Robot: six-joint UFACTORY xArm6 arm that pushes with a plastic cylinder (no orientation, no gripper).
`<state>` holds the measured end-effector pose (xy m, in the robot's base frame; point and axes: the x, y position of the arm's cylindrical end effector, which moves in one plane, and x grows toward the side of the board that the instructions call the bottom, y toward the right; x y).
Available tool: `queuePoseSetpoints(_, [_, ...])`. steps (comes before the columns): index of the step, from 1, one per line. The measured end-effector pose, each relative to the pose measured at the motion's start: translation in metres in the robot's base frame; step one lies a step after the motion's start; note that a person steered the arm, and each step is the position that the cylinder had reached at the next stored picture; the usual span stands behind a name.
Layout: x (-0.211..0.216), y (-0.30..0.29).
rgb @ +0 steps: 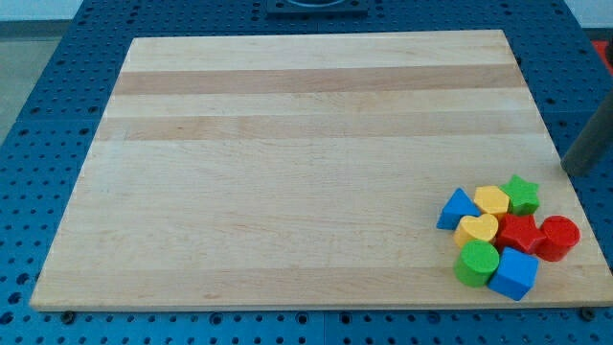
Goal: Move your arm towards group of blocks
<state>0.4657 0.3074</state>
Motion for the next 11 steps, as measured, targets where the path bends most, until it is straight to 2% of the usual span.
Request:
queuePoseSetpoints(1, [0.019, 0.000])
queuePoseSetpoints(4, [0.026, -0.051])
queuePoseSetpoints(8, [0.044, -0.034])
queuePoseSetpoints(11, [0.044, -0.065])
